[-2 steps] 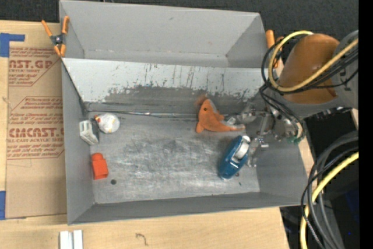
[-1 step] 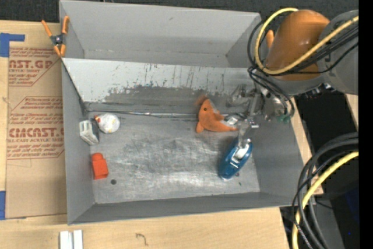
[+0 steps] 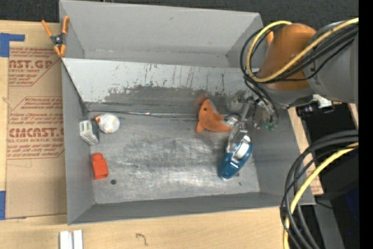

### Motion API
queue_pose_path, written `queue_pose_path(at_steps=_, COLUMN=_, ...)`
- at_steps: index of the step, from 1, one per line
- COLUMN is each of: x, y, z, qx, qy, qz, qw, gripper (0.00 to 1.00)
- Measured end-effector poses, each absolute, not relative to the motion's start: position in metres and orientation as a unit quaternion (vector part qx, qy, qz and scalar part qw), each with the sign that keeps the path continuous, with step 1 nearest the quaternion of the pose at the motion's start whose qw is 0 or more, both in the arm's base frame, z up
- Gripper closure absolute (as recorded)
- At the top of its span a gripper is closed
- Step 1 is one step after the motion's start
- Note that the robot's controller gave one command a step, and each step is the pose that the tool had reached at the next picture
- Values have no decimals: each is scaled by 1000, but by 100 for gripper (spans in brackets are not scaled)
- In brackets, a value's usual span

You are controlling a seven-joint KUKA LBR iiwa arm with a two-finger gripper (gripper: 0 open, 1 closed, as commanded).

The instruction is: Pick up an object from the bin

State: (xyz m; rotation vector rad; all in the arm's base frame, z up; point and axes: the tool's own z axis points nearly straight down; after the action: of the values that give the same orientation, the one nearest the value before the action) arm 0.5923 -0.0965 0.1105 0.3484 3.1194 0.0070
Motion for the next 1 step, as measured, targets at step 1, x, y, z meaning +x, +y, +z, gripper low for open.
queue_pose_path(at_steps=1, x=589, y=-84, z=72, qx=-12, qy=1000, qz=2, qw=3, gripper=0)
